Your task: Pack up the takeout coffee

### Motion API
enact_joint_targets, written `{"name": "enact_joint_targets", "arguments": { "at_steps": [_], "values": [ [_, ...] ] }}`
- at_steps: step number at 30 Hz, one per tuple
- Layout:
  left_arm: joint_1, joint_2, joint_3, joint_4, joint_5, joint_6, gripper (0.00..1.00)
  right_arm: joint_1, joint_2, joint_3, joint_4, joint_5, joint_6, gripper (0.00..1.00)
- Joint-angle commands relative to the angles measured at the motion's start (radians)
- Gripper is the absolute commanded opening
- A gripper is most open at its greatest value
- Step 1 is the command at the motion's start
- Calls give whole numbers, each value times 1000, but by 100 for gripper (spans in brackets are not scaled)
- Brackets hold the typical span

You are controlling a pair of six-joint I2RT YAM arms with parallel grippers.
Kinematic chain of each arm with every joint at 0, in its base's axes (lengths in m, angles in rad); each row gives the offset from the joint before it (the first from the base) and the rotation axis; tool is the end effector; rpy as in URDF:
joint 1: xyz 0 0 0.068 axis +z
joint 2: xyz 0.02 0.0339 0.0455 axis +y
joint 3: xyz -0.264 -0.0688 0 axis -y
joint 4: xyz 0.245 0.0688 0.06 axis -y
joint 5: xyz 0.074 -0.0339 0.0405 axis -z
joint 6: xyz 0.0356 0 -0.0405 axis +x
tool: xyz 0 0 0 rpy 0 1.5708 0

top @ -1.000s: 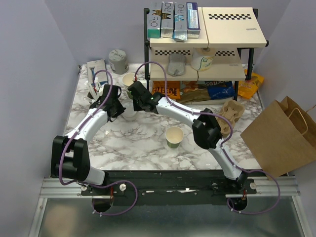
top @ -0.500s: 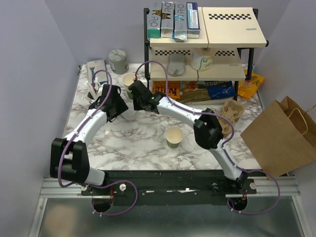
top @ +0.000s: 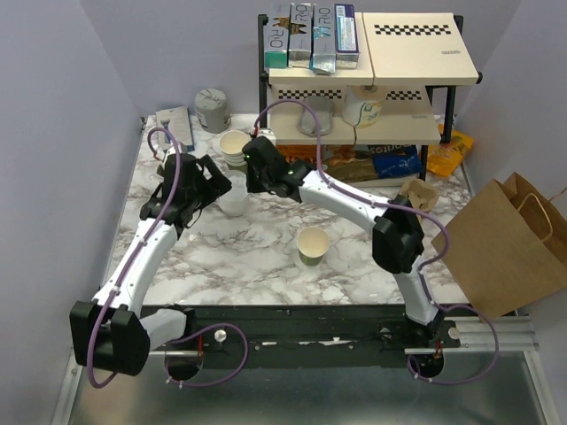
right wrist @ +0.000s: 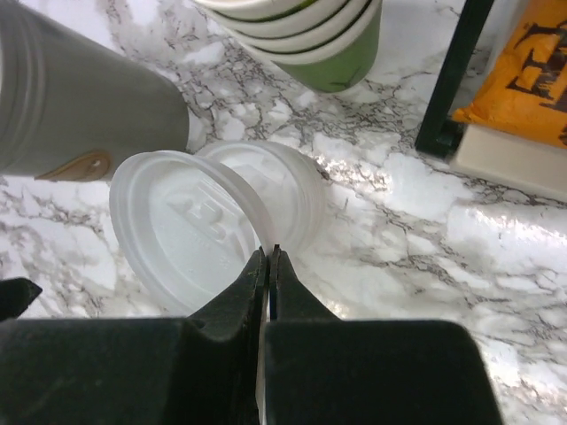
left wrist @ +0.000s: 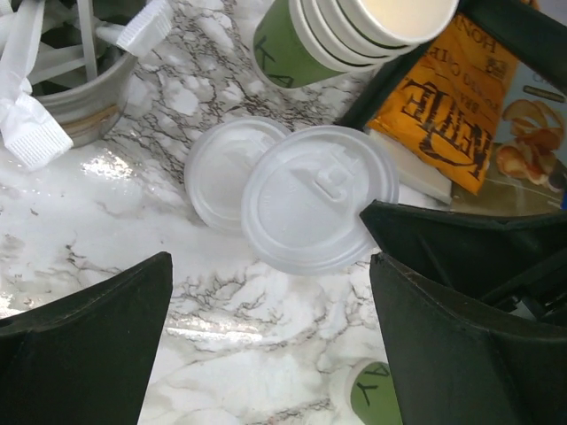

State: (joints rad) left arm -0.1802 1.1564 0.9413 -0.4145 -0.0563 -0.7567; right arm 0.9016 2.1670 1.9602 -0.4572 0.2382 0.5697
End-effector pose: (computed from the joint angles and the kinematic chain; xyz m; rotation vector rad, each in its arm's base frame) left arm 0.2506 -0.0436 0.2970 -0.6668 2.1361 -0.4577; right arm 0.3204 0.3915 0.2734 -0.2438 2.2549 0.5395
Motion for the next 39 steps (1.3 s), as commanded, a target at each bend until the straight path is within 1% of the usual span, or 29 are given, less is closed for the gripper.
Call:
{"name": "enact_joint_targets", "arguments": {
  "at_steps": [1, 3, 4, 5, 7, 8, 9, 10, 11, 12, 15, 16, 17, 20, 21, 22, 23, 25, 28, 29, 31, 32, 33, 35, 36, 38, 39],
  "values": [
    [5, -119, -56, -3, 139, -58, 99, 3, -154, -168, 32, -10, -5, 5],
    [2, -174, -91, 22, 185, -72, 99, 3, -257, -248, 67, -40, -1, 5],
    [2, -225, -99, 25, 223, -73, 99, 5, -291, -332, 78, -59, 2, 5],
    [1, -248, -102, 23, 243, -69, 99, 5, -358, -366, 87, -75, 5, 5],
    [-1, -303, -110, 23, 300, -56, 99, 5, -418, -435, 95, -149, 12, 5],
    [-1, -316, -114, 25, 358, -55, 99, 5, -452, -499, 100, -184, 12, 5],
    [-1, -326, -127, 40, 401, -50, 99, 3, -511, -530, 104, -242, 13, 5],
    [-1, -342, -133, 45, 438, -47, 99, 5, -547, -559, 104, -284, 15, 5],
    [-2, -348, -137, 46, 502, -49, 99, 5, -576, -625, 109, -310, 7, 5],
    [-2, -354, -150, 55, 539, -49, 99, 5, -640, -654, 107, -351, 6, 5],
    [-4, -383, -179, 80, 659, -53, 98, 3, -729, -759, 111, -401, -20, 5],
    [-4, -402, -186, 86, 683, -55, 98, 5, -775, -776, 107, -410, -36, 5],
    [-5, -411, -193, 83, 697, -56, 95, 3, -797, -790, 110, -421, -42, 5],
    [-11, -443, -220, 66, 746, -46, 95, 3, -841, -823, 106, -464, -50, 5],
    [-15, -451, -232, 104, 778, -56, 95, 3, -845, -827, 104, -483, -53, 5],
    [-18, -461, -257, 135, 841, -91, 95, 6, -846, -828, 104, -484, -54, 5],
    [-22, -466, -266, 161, 860, -102, 95, 5, -848, -827, 103, -487, -56, 5],
    [-37, -472, -260, 145, 839, -87, 95, 7, -851, -821, 101, -484, -59, 5],
    [-57, -481, -262, 134, 845, -82, 94, 10, -845, -810, 95, -479, -62, 5],
    [-64, -483, -262, 135, 846, -84, 92, 8, -843, -799, 95, -481, -65, 5],
    [-79, -474, -259, 106, 817, -78, 84, 10, -837, -791, 94, -484, -73, 5],
    [-100, -471, -257, 94, 773, -69, 78, 10, -835, -787, 94, -484, -74, 5],
    [-119, -465, -257, 70, 750, -66, 74, 10, -832, -778, 91, -481, -71, 5],
    [-165, -445, -268, 71, 716, -73, 66, 13, -814, -762, 84, -482, -79, 5],
    [-179, -437, -271, 77, 690, -87, 56, 14, -806, -755, 80, -488, -82, 5],
    [-202, -416, -268, 72, 655, -92, 46, 14, -790, -750, 77, -487, -90, 5],
    [-212, -409, -265, 60, 620, -96, 38, 16, -786, -747, 72, -473, -90, 5]
  ]
}}
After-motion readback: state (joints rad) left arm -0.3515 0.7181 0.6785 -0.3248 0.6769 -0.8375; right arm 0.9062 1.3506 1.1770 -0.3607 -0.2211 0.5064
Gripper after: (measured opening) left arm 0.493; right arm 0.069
